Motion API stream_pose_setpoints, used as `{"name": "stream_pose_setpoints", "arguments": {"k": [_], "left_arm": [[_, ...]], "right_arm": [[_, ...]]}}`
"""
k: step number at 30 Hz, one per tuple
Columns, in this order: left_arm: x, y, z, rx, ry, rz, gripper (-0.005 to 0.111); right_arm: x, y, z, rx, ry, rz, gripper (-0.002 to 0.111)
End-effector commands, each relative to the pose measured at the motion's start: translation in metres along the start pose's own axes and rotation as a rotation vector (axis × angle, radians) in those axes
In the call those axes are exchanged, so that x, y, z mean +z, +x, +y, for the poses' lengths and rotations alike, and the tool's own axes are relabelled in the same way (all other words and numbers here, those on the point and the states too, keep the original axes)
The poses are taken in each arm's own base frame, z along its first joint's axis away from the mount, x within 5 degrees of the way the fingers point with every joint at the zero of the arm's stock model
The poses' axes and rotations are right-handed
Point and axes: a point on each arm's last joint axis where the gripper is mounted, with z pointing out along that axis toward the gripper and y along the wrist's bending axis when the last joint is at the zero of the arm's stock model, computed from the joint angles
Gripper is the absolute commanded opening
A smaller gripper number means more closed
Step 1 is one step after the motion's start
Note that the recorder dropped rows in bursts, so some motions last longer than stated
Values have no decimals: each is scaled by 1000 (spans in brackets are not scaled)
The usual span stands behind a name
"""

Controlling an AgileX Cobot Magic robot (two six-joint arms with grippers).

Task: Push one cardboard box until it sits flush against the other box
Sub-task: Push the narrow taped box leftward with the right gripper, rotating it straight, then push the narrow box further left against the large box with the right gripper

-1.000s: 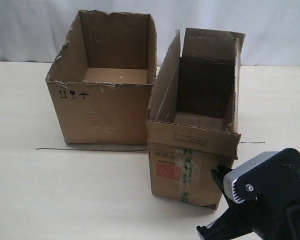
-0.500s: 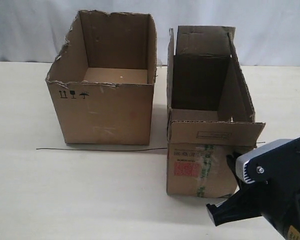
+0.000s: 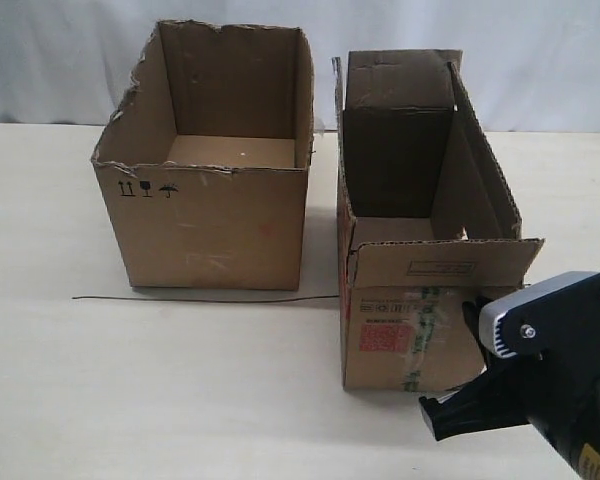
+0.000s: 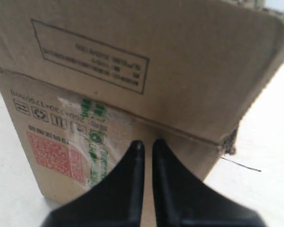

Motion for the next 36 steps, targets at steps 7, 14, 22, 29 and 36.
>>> {"name": "stream_pose_setpoints", "arguments": {"k": [7,14,22,29,36], "left_arm": [[0,0,0,-2,-1,-5,0],[0,0,0,-2,-1,-5,0],[0,0,0,-2,-1,-5,0],[0,0,0,-2,-1,-5,0],[0,0,0,-2,-1,-5,0]], "right_arm": [[3,5,5,-21,-39,39,5],[13,14,10,-99,23,75,5],[26,3,26,-127,62,65,5],[49,5,23,-124,150,127,5],[68,2,17,-107,214,165,5]]}}
